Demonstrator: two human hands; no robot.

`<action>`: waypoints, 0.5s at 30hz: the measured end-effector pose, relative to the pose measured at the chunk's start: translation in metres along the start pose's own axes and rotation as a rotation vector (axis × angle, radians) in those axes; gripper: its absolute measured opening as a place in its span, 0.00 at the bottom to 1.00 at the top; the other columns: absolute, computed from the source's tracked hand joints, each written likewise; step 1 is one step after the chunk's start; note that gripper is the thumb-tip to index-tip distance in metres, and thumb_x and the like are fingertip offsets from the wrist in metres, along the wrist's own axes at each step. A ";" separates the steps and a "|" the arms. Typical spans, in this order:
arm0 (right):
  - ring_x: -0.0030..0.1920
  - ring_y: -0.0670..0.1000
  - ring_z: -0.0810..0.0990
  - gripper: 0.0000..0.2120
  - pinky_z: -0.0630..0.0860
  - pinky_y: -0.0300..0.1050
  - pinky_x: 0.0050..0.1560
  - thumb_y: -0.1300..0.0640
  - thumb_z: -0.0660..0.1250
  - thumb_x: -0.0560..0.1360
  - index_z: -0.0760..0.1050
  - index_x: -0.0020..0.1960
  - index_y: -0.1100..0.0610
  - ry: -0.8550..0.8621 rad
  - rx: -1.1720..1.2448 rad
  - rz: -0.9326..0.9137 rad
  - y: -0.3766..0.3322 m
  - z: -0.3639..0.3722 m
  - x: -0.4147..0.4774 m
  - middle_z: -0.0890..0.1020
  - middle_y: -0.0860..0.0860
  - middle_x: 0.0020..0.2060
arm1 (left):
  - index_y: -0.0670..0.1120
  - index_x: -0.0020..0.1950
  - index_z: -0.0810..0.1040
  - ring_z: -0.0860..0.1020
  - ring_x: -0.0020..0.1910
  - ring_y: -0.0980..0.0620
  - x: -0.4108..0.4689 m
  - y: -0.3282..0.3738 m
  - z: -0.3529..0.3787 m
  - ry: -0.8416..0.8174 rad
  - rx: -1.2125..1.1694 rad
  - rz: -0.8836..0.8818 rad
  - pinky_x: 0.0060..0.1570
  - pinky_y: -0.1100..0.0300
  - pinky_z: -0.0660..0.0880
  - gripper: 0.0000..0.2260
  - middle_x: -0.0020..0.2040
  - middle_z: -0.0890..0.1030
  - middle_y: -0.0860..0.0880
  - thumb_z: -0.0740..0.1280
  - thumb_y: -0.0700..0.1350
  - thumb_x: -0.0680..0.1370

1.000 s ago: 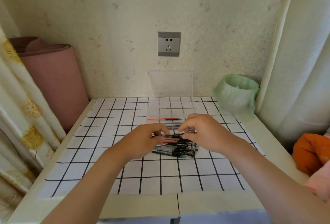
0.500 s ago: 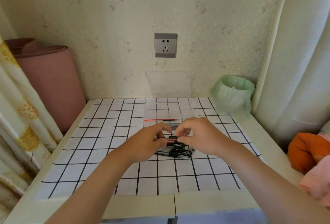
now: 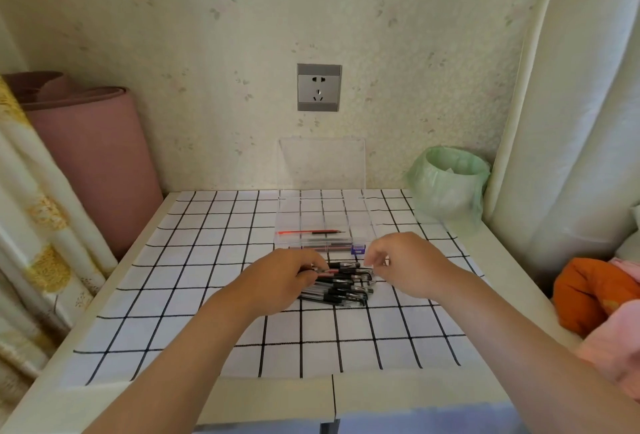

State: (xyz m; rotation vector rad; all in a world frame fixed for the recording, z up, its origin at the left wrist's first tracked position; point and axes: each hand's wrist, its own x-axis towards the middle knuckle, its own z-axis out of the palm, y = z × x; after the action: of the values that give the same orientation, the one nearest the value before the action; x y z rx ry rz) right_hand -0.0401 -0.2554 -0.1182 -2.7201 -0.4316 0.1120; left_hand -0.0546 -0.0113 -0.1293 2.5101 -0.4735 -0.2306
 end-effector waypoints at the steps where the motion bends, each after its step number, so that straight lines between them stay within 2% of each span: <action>1: 0.43 0.40 0.79 0.08 0.70 0.32 0.40 0.58 0.69 0.76 0.82 0.50 0.46 -0.045 -0.007 0.018 0.003 0.002 0.000 0.83 0.41 0.44 | 0.61 0.59 0.77 0.76 0.40 0.58 0.000 0.000 0.001 -0.012 0.023 -0.002 0.40 0.63 0.73 0.10 0.44 0.78 0.58 0.60 0.48 0.83; 4: 0.42 0.40 0.79 0.08 0.68 0.31 0.38 0.58 0.69 0.75 0.83 0.48 0.45 -0.091 -0.019 0.035 0.005 0.006 0.001 0.81 0.40 0.41 | 0.60 0.60 0.77 0.76 0.42 0.59 0.000 0.000 0.003 -0.022 0.071 -0.005 0.42 0.66 0.72 0.10 0.47 0.78 0.59 0.60 0.48 0.83; 8: 0.40 0.38 0.77 0.07 0.66 0.31 0.36 0.55 0.71 0.74 0.84 0.49 0.45 -0.096 -0.038 0.025 0.005 0.008 0.001 0.81 0.39 0.40 | 0.60 0.61 0.77 0.74 0.38 0.60 0.000 -0.001 0.003 -0.035 0.093 -0.003 0.38 0.67 0.68 0.11 0.43 0.76 0.58 0.60 0.48 0.83; 11: 0.38 0.37 0.76 0.06 0.65 0.31 0.36 0.53 0.72 0.73 0.84 0.48 0.44 -0.089 -0.057 0.019 0.004 0.008 0.002 0.79 0.37 0.37 | 0.59 0.62 0.77 0.76 0.48 0.59 0.000 -0.001 0.003 -0.037 0.091 0.001 0.48 0.65 0.73 0.11 0.53 0.79 0.57 0.60 0.48 0.82; 15: 0.41 0.39 0.76 0.06 0.68 0.34 0.39 0.52 0.73 0.72 0.85 0.48 0.45 -0.112 -0.099 0.040 0.004 0.007 0.003 0.79 0.37 0.38 | 0.60 0.62 0.77 0.77 0.50 0.59 0.000 0.000 0.003 -0.040 0.083 0.005 0.51 0.63 0.75 0.11 0.54 0.79 0.58 0.60 0.49 0.82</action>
State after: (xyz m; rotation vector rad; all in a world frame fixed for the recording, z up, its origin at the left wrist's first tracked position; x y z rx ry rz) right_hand -0.0372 -0.2553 -0.1264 -2.8298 -0.4248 0.2618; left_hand -0.0551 -0.0133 -0.1315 2.5887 -0.5155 -0.2649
